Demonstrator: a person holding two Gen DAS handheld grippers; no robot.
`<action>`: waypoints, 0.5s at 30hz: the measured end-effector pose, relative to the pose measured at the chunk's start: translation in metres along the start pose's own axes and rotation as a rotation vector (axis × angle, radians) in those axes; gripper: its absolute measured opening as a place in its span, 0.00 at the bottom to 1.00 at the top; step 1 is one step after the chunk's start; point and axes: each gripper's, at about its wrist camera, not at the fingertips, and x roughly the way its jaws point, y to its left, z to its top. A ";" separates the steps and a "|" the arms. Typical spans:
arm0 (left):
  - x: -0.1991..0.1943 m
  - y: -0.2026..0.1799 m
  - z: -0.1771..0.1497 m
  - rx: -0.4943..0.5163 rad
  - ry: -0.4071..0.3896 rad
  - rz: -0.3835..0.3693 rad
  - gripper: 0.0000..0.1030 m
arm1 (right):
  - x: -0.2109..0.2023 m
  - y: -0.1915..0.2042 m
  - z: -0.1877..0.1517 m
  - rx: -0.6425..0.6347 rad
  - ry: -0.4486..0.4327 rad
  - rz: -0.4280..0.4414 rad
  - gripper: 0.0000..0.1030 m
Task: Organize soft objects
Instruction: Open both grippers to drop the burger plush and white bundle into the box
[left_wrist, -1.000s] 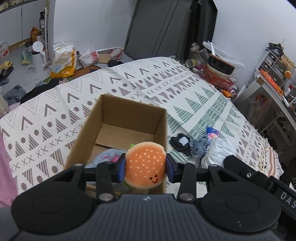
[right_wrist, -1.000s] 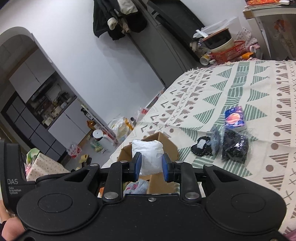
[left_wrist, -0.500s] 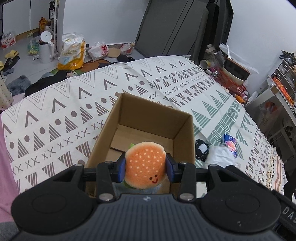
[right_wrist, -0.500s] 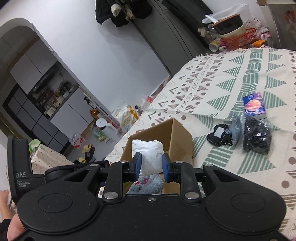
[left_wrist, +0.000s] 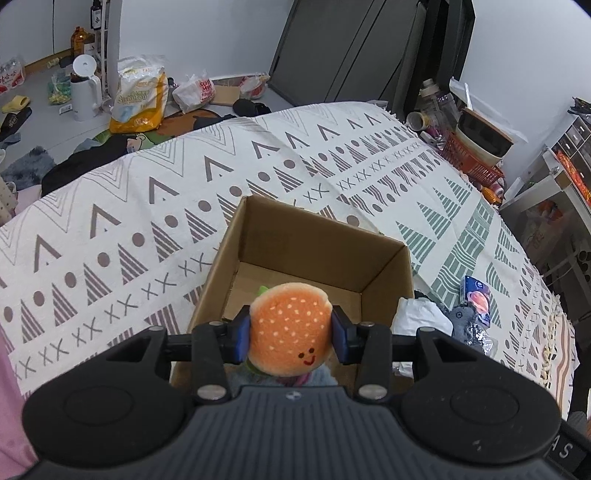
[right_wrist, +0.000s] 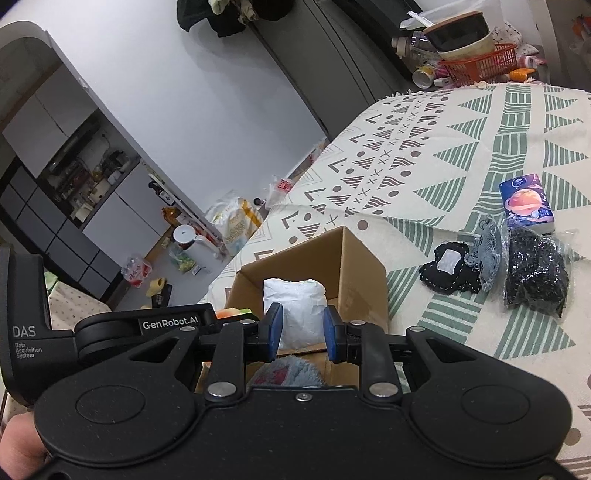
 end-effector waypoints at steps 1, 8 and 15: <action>0.002 0.000 0.000 0.000 0.003 0.002 0.42 | 0.001 0.000 0.000 0.001 0.000 -0.005 0.26; 0.010 -0.005 0.004 0.035 -0.003 0.075 0.51 | 0.004 -0.002 0.002 0.009 -0.004 -0.026 0.45; 0.008 -0.004 0.003 0.024 0.025 0.083 0.53 | -0.006 -0.006 0.003 0.020 -0.015 -0.040 0.52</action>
